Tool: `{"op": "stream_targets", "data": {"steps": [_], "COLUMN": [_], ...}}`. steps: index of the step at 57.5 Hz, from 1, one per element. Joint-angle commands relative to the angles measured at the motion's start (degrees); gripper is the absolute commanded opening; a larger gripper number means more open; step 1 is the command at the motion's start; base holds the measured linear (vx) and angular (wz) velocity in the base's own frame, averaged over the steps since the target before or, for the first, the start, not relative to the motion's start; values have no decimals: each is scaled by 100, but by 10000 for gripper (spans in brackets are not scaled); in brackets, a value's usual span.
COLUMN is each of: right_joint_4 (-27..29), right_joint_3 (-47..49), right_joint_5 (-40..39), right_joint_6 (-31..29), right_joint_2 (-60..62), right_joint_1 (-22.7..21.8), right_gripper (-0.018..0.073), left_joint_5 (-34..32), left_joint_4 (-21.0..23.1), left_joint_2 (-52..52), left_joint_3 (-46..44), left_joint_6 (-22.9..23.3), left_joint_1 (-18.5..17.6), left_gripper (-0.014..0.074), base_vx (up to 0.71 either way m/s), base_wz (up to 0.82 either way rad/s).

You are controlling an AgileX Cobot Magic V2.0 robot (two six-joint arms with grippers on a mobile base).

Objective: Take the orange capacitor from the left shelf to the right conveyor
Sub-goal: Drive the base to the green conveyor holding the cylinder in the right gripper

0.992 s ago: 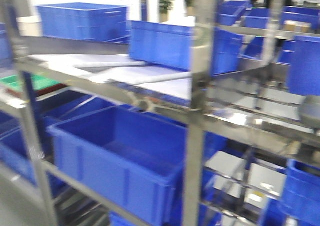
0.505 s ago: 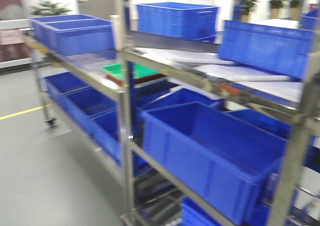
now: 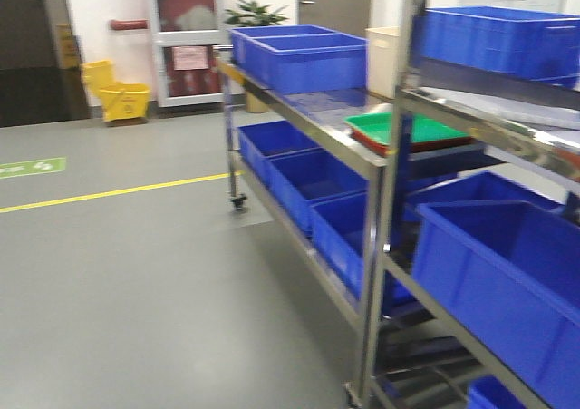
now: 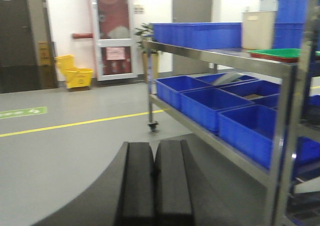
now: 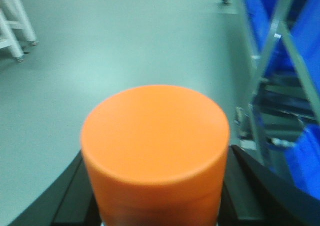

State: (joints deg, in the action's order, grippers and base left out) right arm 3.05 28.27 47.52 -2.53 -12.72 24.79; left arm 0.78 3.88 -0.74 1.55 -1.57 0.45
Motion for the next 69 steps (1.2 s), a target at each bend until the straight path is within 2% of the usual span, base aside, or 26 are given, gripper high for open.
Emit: {"op": "stream_targets", "data": {"steps": [1,34,69], "right_joint_4": [-32,-32,-14], "right_joint_3": [155,155,155], "right_joint_5": [-445,-445,-445], "right_joint_6": [-1,-1,-1], "right_joint_2": [-46,-46,-46], "right_joint_1": [-27,-27,-27], "right_gripper": [270,270,270], "left_joint_5": [-470,-470,-470], "left_joint_4": [35,35,35], "left_joint_2": [-67,-67,-67], "left_joint_3": [186,186,186], "left_joint_6": [6,6,6], "left_joint_1": [-50,-50,-50], "left_gripper": [-6,-6,-6], "base_vx": [-1,8,24], "base_wz": [54,35,21]}}
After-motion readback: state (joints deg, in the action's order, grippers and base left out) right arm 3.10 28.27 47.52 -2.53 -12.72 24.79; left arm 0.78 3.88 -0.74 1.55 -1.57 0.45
